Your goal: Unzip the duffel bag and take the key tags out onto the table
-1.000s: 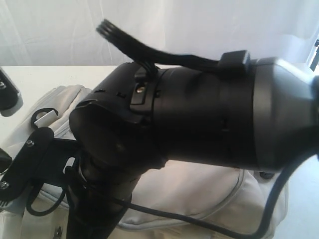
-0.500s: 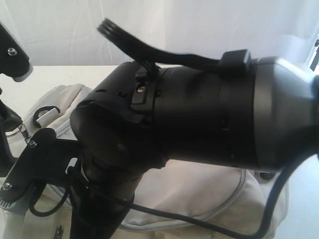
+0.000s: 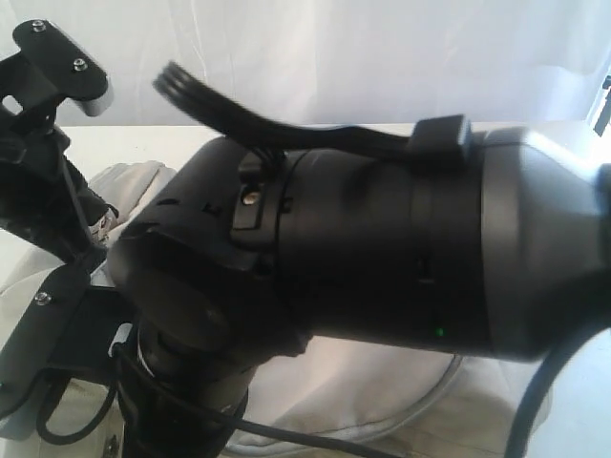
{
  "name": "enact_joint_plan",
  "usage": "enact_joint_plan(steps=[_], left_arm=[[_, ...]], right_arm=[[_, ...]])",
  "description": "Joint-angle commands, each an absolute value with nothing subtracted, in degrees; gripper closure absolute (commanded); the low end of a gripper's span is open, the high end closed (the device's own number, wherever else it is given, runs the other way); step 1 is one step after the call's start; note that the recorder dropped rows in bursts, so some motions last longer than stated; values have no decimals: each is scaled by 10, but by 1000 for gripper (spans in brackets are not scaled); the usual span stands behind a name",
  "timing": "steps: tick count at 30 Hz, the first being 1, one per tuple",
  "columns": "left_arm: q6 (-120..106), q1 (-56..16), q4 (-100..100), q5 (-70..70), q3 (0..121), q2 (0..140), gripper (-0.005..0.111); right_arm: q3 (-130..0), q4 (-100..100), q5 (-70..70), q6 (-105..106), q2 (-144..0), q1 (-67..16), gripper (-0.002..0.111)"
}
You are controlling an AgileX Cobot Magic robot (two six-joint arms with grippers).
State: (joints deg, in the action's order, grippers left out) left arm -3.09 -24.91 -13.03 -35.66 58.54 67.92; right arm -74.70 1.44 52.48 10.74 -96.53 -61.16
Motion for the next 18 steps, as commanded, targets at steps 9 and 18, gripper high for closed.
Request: enact_joint_plan(steps=[9,18], left_arm=[[-120,-193,-77,-321,688,789,107],[-133,-189,-73,-285,745,856,107]], right_arm=[[-746,0,537,100,-966,-616,108],[-746,0,537,96,-966,-616,108]])
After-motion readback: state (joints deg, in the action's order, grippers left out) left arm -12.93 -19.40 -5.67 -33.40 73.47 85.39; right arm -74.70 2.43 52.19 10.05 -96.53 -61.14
